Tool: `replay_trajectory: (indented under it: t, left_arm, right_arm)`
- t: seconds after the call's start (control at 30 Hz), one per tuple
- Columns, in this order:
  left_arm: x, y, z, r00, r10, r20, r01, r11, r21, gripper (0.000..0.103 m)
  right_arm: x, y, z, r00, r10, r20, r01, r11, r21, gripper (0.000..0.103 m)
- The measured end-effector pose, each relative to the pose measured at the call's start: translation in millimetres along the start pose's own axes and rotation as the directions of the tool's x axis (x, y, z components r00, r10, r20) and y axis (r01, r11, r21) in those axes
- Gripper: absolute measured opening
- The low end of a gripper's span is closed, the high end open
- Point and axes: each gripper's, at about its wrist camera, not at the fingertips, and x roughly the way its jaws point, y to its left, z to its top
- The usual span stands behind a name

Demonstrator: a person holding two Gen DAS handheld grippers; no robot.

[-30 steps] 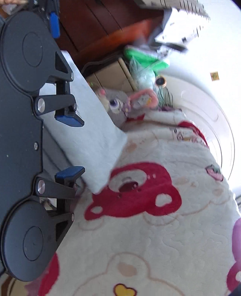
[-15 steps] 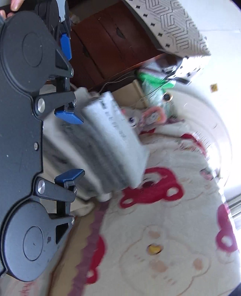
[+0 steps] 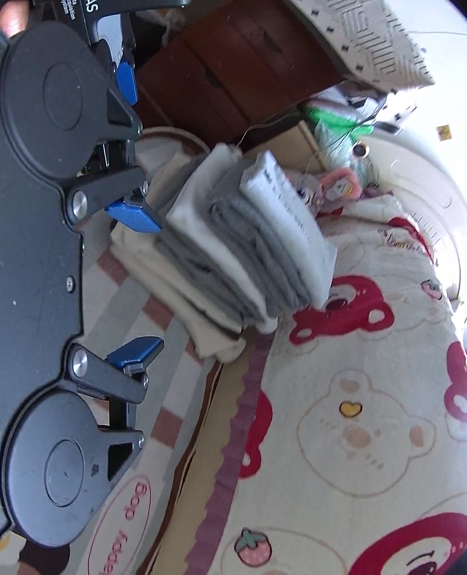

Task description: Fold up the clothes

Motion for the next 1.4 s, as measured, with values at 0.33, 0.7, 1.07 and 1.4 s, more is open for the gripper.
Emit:
replay_trajectory:
  t: [0.33, 0.7, 1.07, 1.4]
  left_arm:
    - [-7.3, -16.8, -9.9, 0.999, -0.023, -0.030, 0.024, 0.999, 0.038, 0.103]
    - [-38.7, -12.3, -27.3, 1.000, -0.027, 0.013, 0.026, 0.995, 0.101, 0.103]
    - [-31.7, -12.9, -33.0, 0.999, -0.041, -0.006, 0.042, 0.995, 0.092, 0.103]
    - [-27.5, -10.7, -29.6, 0.999, -0.042, -0.006, 0.042, 0.996, 0.082, 0.103]
  right_arm:
    - [-6.4, 1.4, -8.0, 0.998, 0.060, -0.025, -0.061, 0.998, -0.013, 0.078]
    - [-21.4, 10.0, -18.2, 0.994, 0.069, -0.086, -0.069, 0.998, -0.001, 0.085]
    - [-21.2, 22.0, -23.3, 0.995, -0.027, -0.093, 0.021, 0.997, -0.068, 0.085]
    - [-22.8, 19.6, -24.3, 0.995, -0.011, -0.095, 0.008, 0.999, -0.042, 0.085]
